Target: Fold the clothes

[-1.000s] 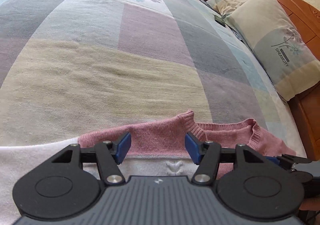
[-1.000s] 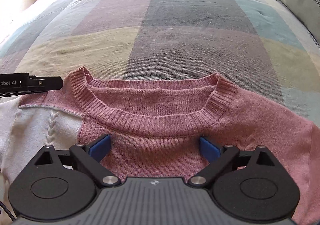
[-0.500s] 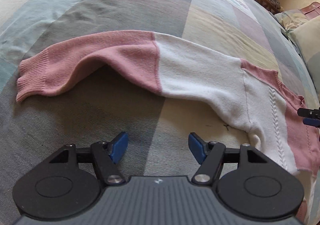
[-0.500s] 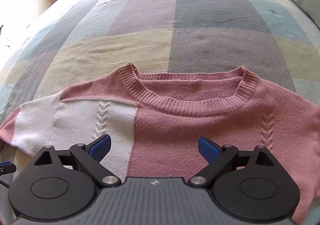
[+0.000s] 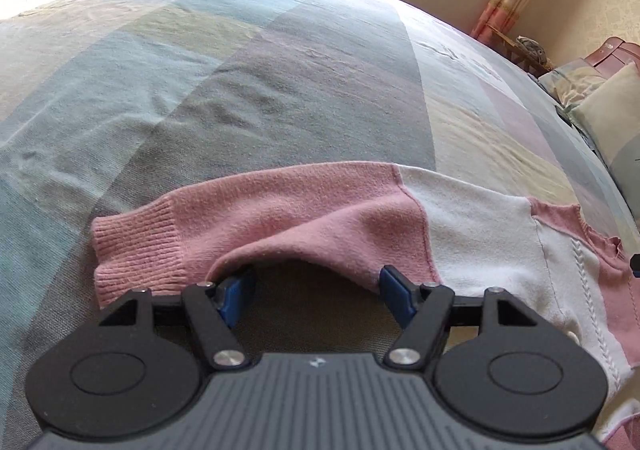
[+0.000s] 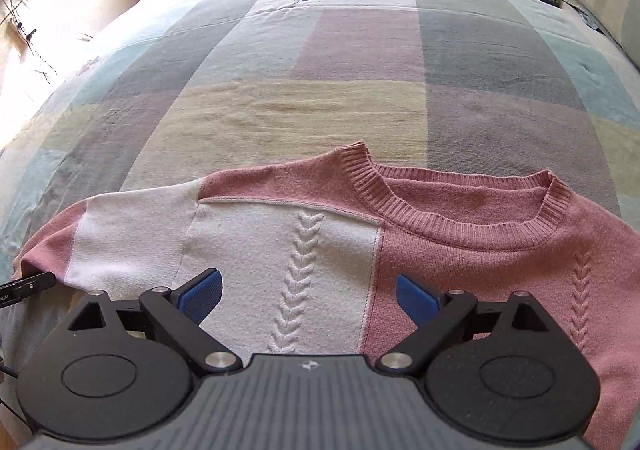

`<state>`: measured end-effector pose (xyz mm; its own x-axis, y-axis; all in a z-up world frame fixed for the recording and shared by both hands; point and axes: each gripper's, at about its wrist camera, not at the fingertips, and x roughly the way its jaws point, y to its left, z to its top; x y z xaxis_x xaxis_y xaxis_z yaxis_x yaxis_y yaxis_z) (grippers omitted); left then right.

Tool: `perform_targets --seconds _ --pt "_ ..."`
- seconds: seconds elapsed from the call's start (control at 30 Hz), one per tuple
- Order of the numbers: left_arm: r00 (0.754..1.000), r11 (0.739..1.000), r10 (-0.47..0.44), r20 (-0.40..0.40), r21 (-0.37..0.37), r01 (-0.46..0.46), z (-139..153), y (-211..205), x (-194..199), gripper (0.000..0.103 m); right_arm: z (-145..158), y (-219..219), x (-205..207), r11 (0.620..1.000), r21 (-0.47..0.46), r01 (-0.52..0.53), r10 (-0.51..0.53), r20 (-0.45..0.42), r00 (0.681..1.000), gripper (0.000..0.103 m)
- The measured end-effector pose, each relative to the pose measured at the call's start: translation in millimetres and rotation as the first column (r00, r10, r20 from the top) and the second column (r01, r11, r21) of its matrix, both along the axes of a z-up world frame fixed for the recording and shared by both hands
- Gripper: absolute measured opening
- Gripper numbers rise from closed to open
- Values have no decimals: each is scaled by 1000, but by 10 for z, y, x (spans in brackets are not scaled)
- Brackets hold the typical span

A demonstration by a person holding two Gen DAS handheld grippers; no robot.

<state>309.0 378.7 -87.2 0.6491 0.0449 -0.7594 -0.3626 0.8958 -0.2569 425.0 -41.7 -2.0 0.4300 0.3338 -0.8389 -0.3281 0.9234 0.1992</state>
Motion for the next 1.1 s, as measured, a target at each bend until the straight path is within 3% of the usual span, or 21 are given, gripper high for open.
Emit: perform_targets --seconds 0.2,0.3,0.4,0.47,0.6,0.63,0.67,0.73,0.77,0.8,0.87,0.93,1.0,1.1 --pt "993 987 109 42 117 -114 181 417 -207 70 53 152 -111 1000 -12 -15 15 12 1000 96" --pt "981 976 177 78 118 -185 322 584 -358 70 49 215 -176 999 -22 -25 25 8 1000 96" --pt "980 978 189 69 79 -194 361 672 -430 71 34 266 -234 999 -25 -28 28 -1 1000 96" --pt "986 980 168 9 108 -168 303 677 -340 69 19 312 -263 999 -23 -28 28 -8 1000 96" --pt "989 987 146 -33 77 -143 138 793 -169 66 15 426 -290 999 -21 -41 40 -13 999 96" --pt "989 988 136 -53 76 -132 72 820 -106 60 22 458 -297 999 -24 -48 48 -9 999 96" --pt "988 990 129 -84 74 -123 11 838 -53 44 31 492 -305 998 -29 -56 56 -4 998 96" --pt "990 992 93 -105 95 -83 -12 763 -6 37 48 549 -322 997 -38 -71 71 5 997 97" --pt "993 992 65 -102 118 -53 6 710 10 18 56 568 -332 996 -41 -78 78 8 997 96" --pt "995 989 36 -97 148 -22 46 655 20 10 64 587 -342 995 -44 -84 85 10 996 96" --pt "996 978 -18 -87 205 36 129 553 39 9 65 607 -354 995 -51 -88 89 13 996 96" --pt "1000 974 3 -29 228 4 260 611 47 9 62 624 -365 994 -59 -89 90 15 996 96" --pt "999 966 44 27 254 -50 394 695 63 21 55 629 -369 995 -54 -84 85 12 996 96" --pt "996 948 90 20 303 -92 528 780 141 25 44 645 -371 996 -48 -80 81 9 997 96"
